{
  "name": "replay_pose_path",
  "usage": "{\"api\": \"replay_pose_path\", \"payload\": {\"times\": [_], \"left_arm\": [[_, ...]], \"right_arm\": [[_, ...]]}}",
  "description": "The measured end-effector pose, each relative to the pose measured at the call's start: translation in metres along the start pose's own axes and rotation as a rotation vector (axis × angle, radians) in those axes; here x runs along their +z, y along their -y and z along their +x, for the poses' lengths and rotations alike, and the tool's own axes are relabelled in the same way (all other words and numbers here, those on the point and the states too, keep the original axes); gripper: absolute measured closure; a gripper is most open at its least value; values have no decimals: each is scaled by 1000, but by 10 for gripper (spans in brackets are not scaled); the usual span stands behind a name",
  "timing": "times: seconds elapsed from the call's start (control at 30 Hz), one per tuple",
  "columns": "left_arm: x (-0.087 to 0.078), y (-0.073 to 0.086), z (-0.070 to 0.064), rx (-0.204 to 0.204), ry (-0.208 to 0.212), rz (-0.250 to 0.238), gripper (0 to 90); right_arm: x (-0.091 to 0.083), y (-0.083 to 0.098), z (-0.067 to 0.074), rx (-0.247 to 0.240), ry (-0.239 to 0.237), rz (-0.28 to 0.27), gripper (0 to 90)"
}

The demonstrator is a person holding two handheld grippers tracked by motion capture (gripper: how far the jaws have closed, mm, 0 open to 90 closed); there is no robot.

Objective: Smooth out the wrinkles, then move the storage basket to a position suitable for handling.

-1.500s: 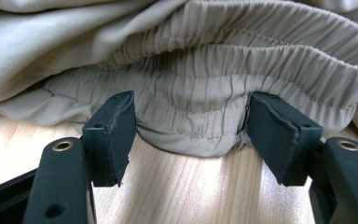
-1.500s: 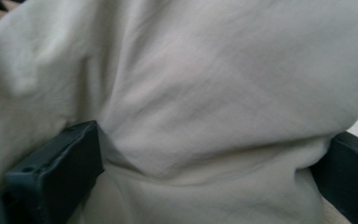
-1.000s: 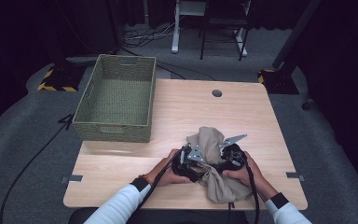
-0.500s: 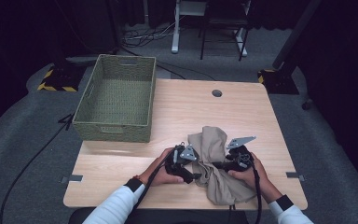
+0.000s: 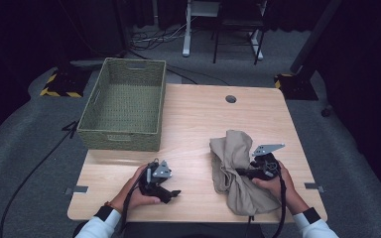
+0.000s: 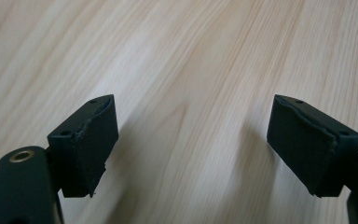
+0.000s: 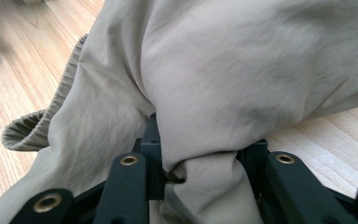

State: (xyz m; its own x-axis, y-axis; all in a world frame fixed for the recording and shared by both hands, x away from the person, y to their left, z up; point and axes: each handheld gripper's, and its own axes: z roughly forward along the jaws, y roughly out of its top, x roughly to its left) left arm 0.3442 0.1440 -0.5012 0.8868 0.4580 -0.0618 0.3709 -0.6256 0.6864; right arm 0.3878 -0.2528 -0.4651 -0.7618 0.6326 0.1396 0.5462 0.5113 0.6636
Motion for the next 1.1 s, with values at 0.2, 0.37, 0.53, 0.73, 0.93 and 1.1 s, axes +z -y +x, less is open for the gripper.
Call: {"api": "replay_pose_path", "payload": {"times": [0.2,0.37,0.53,0.73,0.93,1.1], "left_arm": [[-6,7,8,-37,-38,-11,157],[-4,7,5,-8,-63,0,151],[-4,6,6,-15,-71,2,149],[-4,5,7,-22,-74,7,149],[-5,4,6,2,-67,2,165],[-16,1,7,11,-71,-43,168]], "right_arm": [[-7,7,-8,8,4,-7,639],[-14,15,-17,26,15,-17,639],[-20,21,-24,47,33,-25,638],[-24,25,-31,64,38,-30,637],[-24,25,-33,69,40,-31,636],[-24,25,-34,67,43,-33,636]]}}
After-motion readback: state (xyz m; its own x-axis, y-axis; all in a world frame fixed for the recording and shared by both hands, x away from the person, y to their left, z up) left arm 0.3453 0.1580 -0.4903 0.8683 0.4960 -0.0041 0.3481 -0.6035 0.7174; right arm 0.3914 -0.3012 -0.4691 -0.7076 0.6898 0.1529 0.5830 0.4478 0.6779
